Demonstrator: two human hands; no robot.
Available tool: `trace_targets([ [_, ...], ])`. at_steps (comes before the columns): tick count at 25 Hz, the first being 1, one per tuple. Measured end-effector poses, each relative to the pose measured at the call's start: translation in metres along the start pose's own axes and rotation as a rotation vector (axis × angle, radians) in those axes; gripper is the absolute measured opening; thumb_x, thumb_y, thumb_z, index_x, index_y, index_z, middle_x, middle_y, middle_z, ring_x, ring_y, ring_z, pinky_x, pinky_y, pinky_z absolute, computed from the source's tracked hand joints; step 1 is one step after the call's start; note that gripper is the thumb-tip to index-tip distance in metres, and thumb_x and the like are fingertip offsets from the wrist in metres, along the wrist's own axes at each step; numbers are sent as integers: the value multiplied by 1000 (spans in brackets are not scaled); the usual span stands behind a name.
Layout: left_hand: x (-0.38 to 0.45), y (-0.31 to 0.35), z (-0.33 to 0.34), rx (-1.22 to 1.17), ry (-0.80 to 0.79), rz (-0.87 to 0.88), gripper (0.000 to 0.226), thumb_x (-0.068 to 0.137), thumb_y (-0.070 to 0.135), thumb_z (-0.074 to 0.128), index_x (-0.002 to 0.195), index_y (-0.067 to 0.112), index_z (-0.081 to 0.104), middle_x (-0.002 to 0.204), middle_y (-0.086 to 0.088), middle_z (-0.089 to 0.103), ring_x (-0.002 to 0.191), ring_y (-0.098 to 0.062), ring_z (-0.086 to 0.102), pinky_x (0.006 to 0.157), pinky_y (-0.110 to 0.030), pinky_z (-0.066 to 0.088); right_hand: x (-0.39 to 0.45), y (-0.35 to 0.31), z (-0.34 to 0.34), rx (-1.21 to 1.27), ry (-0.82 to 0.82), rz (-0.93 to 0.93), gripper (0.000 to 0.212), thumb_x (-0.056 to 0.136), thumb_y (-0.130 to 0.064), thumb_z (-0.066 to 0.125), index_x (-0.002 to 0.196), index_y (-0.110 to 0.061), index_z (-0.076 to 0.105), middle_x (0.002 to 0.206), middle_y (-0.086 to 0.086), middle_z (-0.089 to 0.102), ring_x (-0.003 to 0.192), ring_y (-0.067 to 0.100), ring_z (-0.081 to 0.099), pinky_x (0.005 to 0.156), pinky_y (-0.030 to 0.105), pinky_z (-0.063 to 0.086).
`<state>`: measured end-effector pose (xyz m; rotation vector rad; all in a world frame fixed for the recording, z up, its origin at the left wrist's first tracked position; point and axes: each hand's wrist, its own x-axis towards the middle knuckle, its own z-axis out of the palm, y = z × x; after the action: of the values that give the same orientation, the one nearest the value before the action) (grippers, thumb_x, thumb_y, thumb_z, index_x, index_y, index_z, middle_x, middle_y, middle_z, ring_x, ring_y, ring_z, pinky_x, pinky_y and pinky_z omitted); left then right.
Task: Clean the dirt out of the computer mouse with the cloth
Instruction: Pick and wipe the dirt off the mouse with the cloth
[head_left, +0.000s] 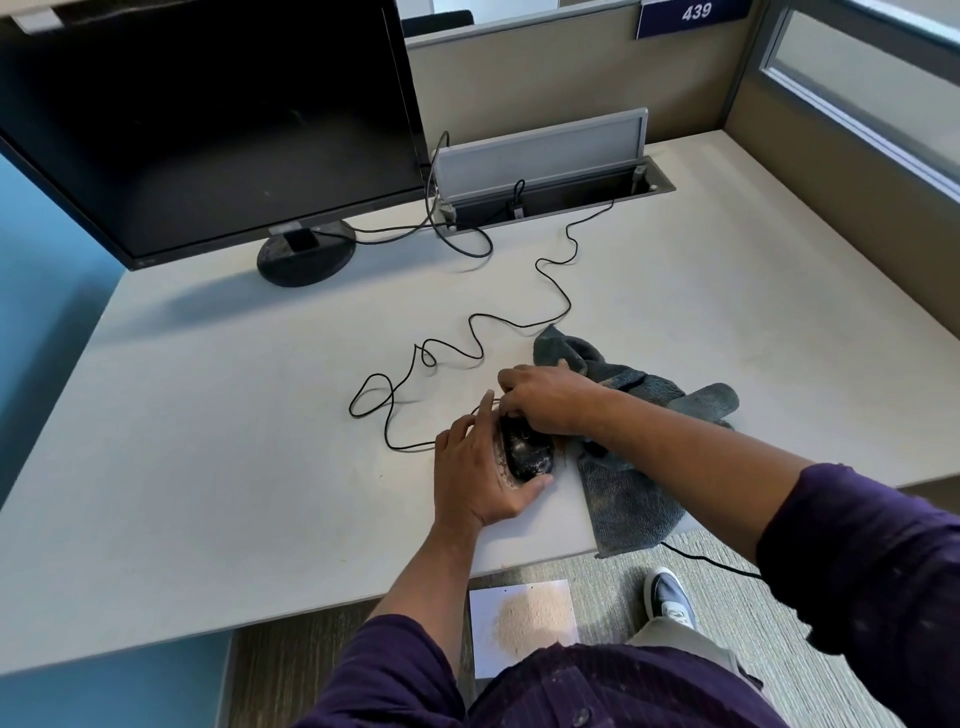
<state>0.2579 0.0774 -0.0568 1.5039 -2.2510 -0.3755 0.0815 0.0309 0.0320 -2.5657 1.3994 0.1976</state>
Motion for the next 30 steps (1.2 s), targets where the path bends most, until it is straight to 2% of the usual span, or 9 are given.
trace_targets([
  [3, 1, 0, 0, -1, 13, -8, 132, 60, 83, 70, 163, 12, 26, 129, 8, 66, 124, -18, 54, 103, -37, 43, 4, 0, 3, -13, -43, -83, 22, 87, -11, 55, 100, -24, 66, 110, -4, 50, 113, 17, 48, 82, 69, 44],
  [6, 1, 0, 0, -3, 8, -13, 132, 60, 83, 70, 162, 12, 25, 131, 7, 65, 125, -19, 54, 104, -39, 44, 7, 1, 2, -35, -9, -47, 25, 86, -11, 56, 103, -24, 68, 108, -2, 51, 111, 20, 50, 74, 54, 46],
  [10, 1, 1, -1, -19, 17, -14, 133, 60, 84, 72, 162, 13, 25, 127, 7, 66, 123, -18, 54, 103, -37, 45, 2, 1, 10, -43, 60, -209, 22, 87, -16, 57, 102, -28, 69, 119, -6, 54, 110, 17, 51, 71, 42, 47],
  [12, 0, 1, -1, -11, 21, -8, 134, 60, 83, 70, 163, 11, 23, 127, 6, 66, 123, -19, 54, 103, -40, 46, -2, 2, 13, 36, 118, -94, 28, 89, -15, 57, 110, -31, 68, 109, -3, 55, 107, 20, 52, 73, 49, 50],
  [16, 0, 2, -2, -8, 6, -6, 135, 60, 81, 71, 165, 15, 18, 135, 10, 64, 127, -19, 53, 104, -41, 44, -9, 4, 9, 133, 81, -148, 25, 91, -20, 58, 109, -31, 71, 106, -5, 57, 105, 18, 56, 77, 42, 51],
  [20, 0, 4, -3, -21, -1, 6, 129, 59, 81, 72, 160, 29, 11, 145, 12, 59, 129, -19, 54, 102, -42, 42, -20, 24, 4, 175, 180, 23, 25, 95, -27, 58, 117, -28, 70, 109, -3, 58, 101, 18, 58, 83, 41, 53],
  [24, 0, 2, -3, -28, -11, 9, 132, 59, 80, 72, 164, 18, 20, 143, 16, 59, 128, -18, 53, 103, -41, 42, -33, 30, 13, 168, 137, 27, 34, 95, -27, 59, 128, -30, 64, 115, -1, 61, 108, 18, 58, 86, 38, 52],
  [27, -1, 3, -4, -26, -6, 11, 130, 60, 79, 73, 163, 21, 20, 143, 13, 59, 129, -18, 53, 103, -41, 42, -27, 22, 19, 194, 224, 124, 29, 96, -27, 59, 124, -27, 68, 111, 1, 63, 102, 23, 62, 81, 39, 53],
  [30, -1, 4, -5, -19, -14, 12, 129, 60, 80, 72, 162, 20, 21, 142, 13, 60, 129, -17, 52, 103, -41, 43, -20, 15, 21, 237, 204, 138, 25, 95, -26, 58, 115, -26, 72, 106, 1, 64, 97, 24, 63, 82, 40, 53],
])
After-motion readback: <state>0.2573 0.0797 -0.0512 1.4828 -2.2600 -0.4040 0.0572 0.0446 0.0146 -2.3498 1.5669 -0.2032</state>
